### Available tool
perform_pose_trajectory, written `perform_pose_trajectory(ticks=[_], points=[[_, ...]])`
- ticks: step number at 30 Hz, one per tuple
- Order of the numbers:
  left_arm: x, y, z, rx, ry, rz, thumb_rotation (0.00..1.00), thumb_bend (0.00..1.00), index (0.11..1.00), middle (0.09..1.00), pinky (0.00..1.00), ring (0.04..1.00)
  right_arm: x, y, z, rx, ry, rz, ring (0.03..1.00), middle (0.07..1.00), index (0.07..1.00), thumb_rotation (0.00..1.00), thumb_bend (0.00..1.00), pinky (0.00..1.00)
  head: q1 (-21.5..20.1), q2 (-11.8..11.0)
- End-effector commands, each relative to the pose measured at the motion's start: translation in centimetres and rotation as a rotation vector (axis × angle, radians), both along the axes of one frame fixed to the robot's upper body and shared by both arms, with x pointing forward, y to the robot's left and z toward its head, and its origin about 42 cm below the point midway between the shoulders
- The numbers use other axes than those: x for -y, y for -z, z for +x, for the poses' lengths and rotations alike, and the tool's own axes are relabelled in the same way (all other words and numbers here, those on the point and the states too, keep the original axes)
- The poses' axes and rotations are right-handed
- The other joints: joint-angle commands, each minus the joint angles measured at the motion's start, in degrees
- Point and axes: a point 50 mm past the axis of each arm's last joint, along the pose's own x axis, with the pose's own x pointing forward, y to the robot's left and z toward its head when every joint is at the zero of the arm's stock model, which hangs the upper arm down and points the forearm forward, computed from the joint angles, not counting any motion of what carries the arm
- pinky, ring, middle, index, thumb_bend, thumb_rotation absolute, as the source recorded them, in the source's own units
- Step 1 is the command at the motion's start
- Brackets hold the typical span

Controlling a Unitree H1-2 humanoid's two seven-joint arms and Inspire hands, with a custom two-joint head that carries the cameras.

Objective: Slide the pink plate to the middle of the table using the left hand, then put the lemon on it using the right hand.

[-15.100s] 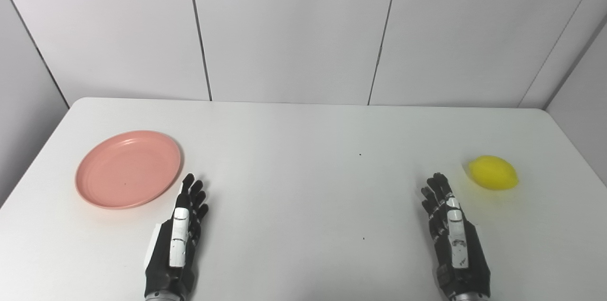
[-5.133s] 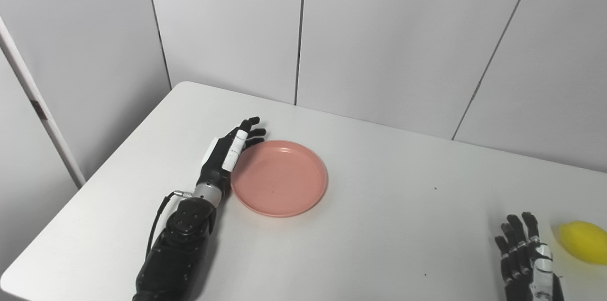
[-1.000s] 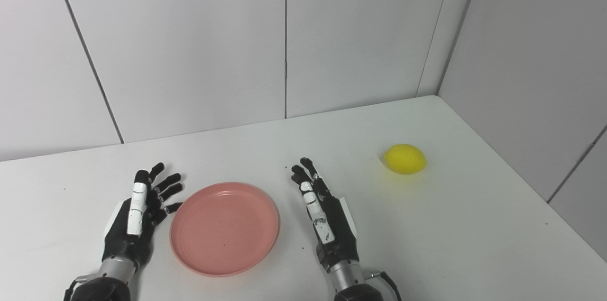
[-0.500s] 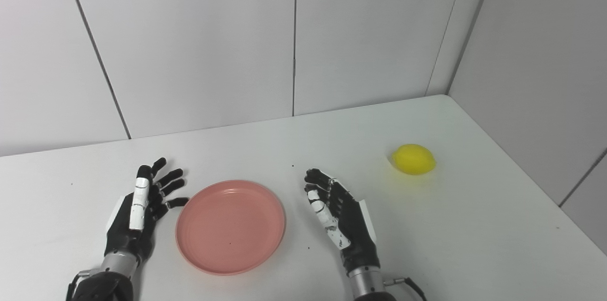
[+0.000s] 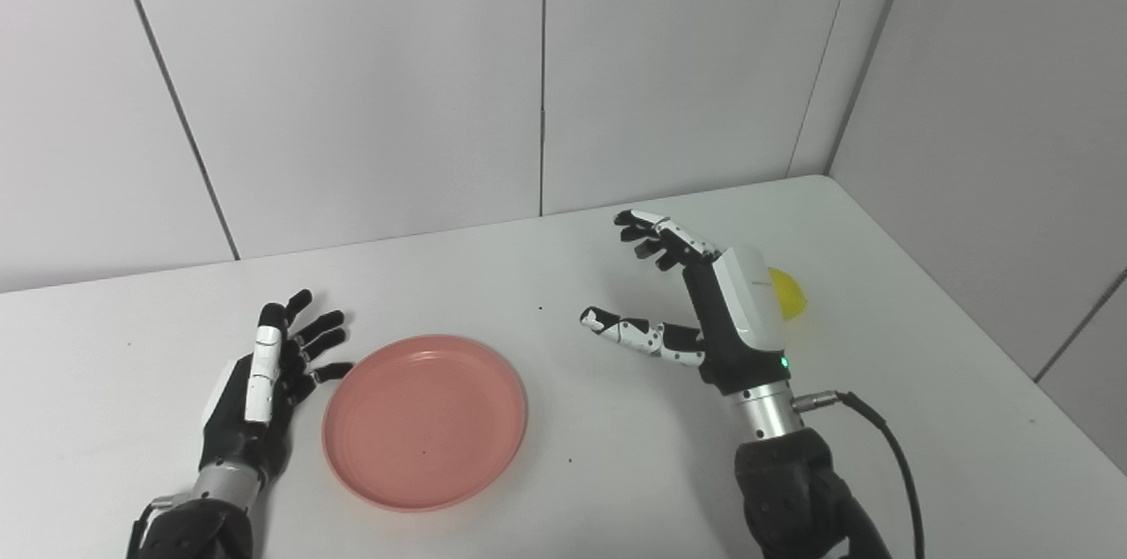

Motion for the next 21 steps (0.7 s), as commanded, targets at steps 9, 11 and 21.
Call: perform_pose_trajectory(ticks=[9, 11, 21], points=[[-0.3, 2.3, -0.9, -0.097, -0.008, 0.01, 1.0, 0.79, 0.924, 0.831, 0.87, 0.844, 3.1, -4.1, 2.7, 0.102, 0.109, -0.315, 0.627, 0.672, 0.695, 0.63, 0.92, 0.55, 0.5, -0.1], [-0.2, 2.2, -1.0, -0.098, -0.008, 0.012, 1.0, 0.78, 0.927, 0.832, 0.87, 0.844, 3.9, -4.3, 3.2, 0.074, 0.139, -0.348, 0.634, 0.679, 0.7, 0.62, 0.94, 0.56, 0.5, -0.2], [-0.2, 2.0, -1.5, -0.099, -0.011, 0.032, 1.0, 0.74, 0.925, 0.833, 0.86, 0.836, 9.0, -3.9, 5.0, -0.118, 0.286, -0.426, 0.679, 0.718, 0.727, 0.6, 0.97, 0.6, 0.6, 0.0]])
